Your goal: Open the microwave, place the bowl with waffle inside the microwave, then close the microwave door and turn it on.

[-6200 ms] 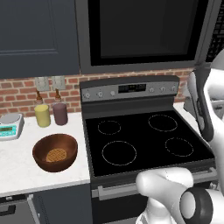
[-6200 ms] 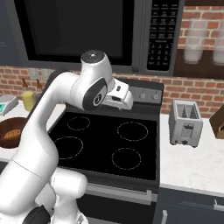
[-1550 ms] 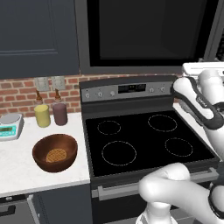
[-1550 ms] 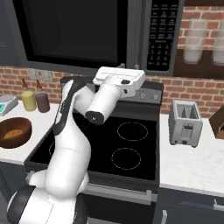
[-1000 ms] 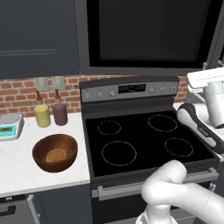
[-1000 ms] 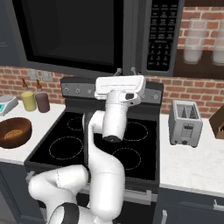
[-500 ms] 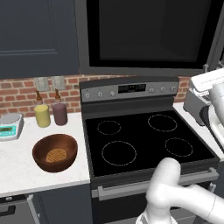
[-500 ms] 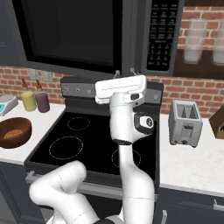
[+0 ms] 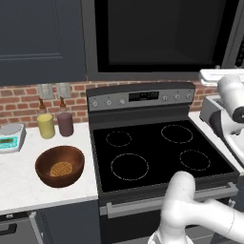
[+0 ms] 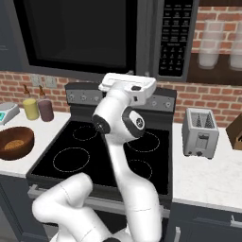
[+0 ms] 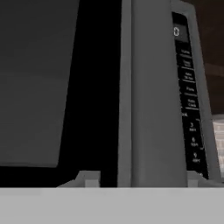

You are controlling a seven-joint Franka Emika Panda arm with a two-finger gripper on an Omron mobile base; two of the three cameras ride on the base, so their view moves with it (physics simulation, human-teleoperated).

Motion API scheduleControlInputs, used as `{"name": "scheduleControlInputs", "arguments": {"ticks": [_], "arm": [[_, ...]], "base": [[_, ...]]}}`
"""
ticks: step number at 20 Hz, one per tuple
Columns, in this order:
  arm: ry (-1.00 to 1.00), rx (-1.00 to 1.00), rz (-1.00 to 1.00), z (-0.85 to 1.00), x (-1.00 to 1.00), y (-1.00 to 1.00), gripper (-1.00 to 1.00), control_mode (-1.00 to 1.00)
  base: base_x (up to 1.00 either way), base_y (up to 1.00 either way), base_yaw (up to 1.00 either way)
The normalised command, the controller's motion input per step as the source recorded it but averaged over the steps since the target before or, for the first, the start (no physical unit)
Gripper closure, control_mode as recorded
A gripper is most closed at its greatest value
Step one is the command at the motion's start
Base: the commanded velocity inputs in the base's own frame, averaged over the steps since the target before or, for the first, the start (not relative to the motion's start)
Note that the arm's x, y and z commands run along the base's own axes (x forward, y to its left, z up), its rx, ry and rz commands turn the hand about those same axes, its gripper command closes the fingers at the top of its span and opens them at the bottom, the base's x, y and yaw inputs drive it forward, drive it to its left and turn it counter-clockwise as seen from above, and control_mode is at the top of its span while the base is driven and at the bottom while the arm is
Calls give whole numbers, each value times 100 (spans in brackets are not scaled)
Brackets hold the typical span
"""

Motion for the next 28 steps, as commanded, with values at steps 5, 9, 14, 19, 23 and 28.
{"name": "scheduleControlInputs", "arguments": {"ticks": [5,9,14,19,23,28], "arm": [[14,-78,28,76,-100,100,100,-100],[8,-74,30,66,-100,92,100,-100],[5,-71,31,63,-100,90,100,-100],[-3,-63,32,11,-100,99,-100,-100],[-19,-22,33,-100,-100,7,-100,-100],[-13,0,28,-100,-100,-51,-100,-100]], "base": [[0,0,0],[0,0,0],[0,0,0],[0,0,0],[0,0,0],[0,0,0]]}}
